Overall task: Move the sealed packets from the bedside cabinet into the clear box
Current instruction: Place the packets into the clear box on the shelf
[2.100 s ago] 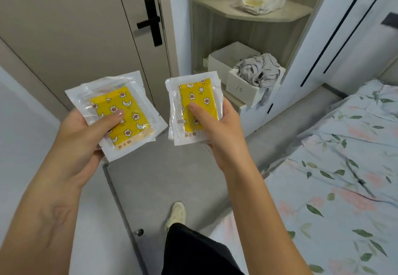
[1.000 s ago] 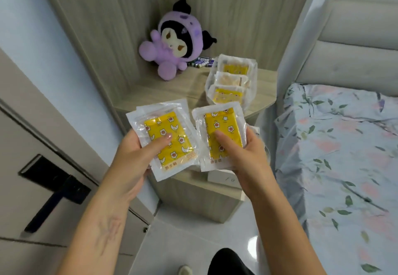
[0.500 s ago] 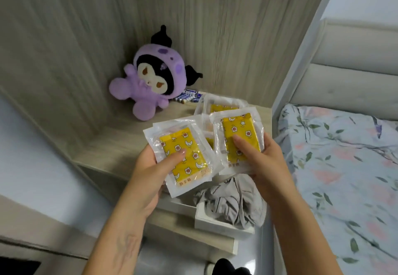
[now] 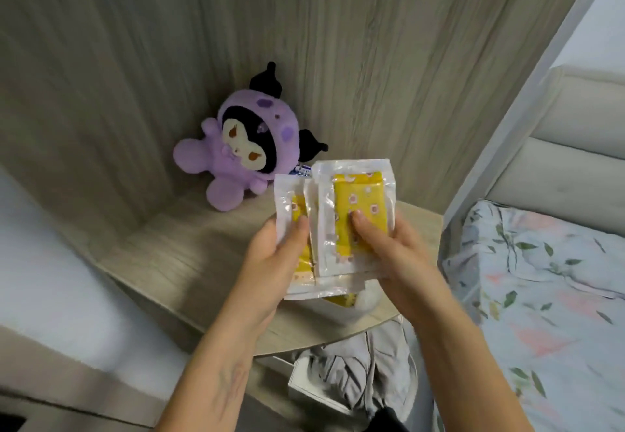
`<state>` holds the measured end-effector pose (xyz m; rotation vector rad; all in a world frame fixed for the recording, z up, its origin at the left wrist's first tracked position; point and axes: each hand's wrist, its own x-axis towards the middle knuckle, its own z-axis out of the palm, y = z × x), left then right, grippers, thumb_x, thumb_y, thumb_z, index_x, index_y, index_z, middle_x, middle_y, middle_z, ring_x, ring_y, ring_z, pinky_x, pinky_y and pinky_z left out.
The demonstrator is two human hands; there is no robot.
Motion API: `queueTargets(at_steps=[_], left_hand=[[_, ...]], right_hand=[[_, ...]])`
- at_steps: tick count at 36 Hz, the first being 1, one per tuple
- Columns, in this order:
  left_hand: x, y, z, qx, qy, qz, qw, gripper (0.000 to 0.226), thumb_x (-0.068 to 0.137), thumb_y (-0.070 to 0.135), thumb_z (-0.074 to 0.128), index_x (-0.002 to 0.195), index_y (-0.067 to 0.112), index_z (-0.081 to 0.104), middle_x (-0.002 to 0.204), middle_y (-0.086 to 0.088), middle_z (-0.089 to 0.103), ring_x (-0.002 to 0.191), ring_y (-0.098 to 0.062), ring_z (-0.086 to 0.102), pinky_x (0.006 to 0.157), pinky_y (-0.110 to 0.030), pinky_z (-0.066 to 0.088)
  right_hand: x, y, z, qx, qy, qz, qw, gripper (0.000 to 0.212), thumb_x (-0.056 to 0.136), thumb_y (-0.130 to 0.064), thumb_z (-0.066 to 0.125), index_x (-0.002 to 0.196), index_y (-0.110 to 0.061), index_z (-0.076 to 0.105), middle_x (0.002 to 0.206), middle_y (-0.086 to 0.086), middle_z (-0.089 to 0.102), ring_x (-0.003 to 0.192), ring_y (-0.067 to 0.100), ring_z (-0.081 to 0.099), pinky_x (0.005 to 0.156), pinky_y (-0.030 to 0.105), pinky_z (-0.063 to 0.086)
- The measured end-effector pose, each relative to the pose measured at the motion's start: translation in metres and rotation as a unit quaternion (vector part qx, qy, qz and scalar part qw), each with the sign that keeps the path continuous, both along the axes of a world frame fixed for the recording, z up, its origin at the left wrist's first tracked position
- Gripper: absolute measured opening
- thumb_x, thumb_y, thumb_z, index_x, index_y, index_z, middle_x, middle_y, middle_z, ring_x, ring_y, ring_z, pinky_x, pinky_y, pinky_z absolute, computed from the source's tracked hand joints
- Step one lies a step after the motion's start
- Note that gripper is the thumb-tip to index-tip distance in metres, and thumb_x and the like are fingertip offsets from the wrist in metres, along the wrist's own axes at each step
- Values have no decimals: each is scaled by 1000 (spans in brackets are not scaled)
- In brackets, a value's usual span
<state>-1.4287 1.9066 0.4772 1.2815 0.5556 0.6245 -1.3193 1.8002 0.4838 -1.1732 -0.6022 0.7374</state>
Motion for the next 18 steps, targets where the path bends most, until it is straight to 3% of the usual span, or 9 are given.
queueTargets(at_steps=[3, 5, 7, 9, 13, 15, 18], left_hand=[[8, 0, 2, -14, 6, 18, 1000, 32, 95, 41, 42, 110, 24, 63, 98, 6, 75, 93, -9, 70, 81, -30, 53], [10, 0, 3, -34, 21, 16, 999, 29, 90, 50, 44, 108, 32, 60, 99, 9, 73, 89, -5, 70, 78, -28, 53], [12, -2, 5, -34, 23, 8, 999, 31, 82, 50, 53, 107, 33, 59, 100, 8, 72, 90, -7, 70, 78, -29, 55], [16, -6, 4, -30, 13, 11, 999, 44, 71, 49, 60, 110, 28, 60, 101, 5, 74, 94, -11, 70, 81, -33, 56], [20, -10, -3, -43, -17, 25, 999, 52, 67, 51, 59, 113, 27, 61, 101, 8, 74, 96, -10, 70, 81, -28, 56], [20, -11, -6, -48, -22, 9, 999, 60, 70, 54, 54, 125, 30, 54, 110, 9, 71, 101, -9, 68, 85, -29, 55], [21, -9, -13, -48, -4, -10, 999, 77, 72, 80, 45, 134, 33, 47, 132, 4, 58, 121, -11, 56, 105, -39, 44]], right_hand=[[-7, 14, -8, -31, -122, -25, 992, 12, 88, -31, 61, 92, -39, 68, 96, 1, 69, 90, 17, 65, 83, 35, 54], [-8, 19, -13, -61, -156, -40, 985, 19, 84, -43, 61, 102, -46, 58, 106, -1, 65, 101, 17, 64, 92, 39, 51], [-10, 19, -13, -75, -143, -27, 986, 43, 87, -39, 64, 122, -34, 39, 112, -9, 62, 103, 6, 63, 89, 28, 52], [-13, 18, -12, -68, -147, -9, 987, 52, 92, -23, 56, 132, -25, 23, 103, -28, 62, 95, -8, 62, 80, 14, 49], [-13, 14, -12, -62, -132, -12, 989, 74, 88, -40, 48, 146, -26, 5, 109, -47, 53, 111, -21, 48, 88, 4, 40], [-11, 15, -11, -69, -146, -12, 987, 67, 91, -42, 55, 144, -24, 18, 111, -39, 57, 112, -11, 53, 94, 15, 45], [-5, 17, -13, -106, -179, -21, 978, 57, 78, -45, 66, 126, -23, 43, 111, -9, 65, 103, 11, 64, 88, 35, 52]])
